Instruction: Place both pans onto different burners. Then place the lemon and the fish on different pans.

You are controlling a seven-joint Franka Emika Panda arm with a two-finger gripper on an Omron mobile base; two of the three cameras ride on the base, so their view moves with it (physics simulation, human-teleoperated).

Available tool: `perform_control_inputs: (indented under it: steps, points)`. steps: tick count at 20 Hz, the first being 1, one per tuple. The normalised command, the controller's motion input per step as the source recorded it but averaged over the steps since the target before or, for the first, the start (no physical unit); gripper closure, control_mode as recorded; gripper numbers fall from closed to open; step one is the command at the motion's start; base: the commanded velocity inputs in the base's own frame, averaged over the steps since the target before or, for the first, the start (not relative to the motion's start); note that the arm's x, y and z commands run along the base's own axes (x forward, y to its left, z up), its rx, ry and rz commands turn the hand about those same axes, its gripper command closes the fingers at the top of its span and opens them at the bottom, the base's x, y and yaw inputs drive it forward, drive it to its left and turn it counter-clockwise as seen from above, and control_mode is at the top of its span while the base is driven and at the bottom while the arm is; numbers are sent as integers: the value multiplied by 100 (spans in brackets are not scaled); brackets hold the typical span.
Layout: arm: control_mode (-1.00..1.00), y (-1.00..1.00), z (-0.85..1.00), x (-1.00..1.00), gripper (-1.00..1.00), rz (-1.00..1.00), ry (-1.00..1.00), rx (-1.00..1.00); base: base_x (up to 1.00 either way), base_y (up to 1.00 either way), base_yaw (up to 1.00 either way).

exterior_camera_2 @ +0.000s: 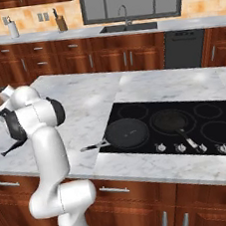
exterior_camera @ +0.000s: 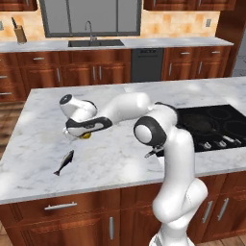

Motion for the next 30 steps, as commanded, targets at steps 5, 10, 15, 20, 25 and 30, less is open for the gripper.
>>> perform_control_inputs:
  steps: [5, 10, 15, 20, 25, 30]
  points:
    - [-100, -70, 12, -48, 100, -38, -13, 9, 0, 0, 0]
    - [-100, -76, 11, -22, 100, -43, -11, 8, 0, 0, 0]
    - [-100, -74, 7, -10, 100, -47, -8, 5, 0, 0, 0]
    - [-100, -71, 38, 0, 100, -25, -8, 4, 0, 0, 0]
    - [-100, -61, 21, 0, 100, 4, -1, 0, 0, 0, 0]
    - [-100, -74, 3, 2, 100, 15, 0, 0, 0, 0, 0]
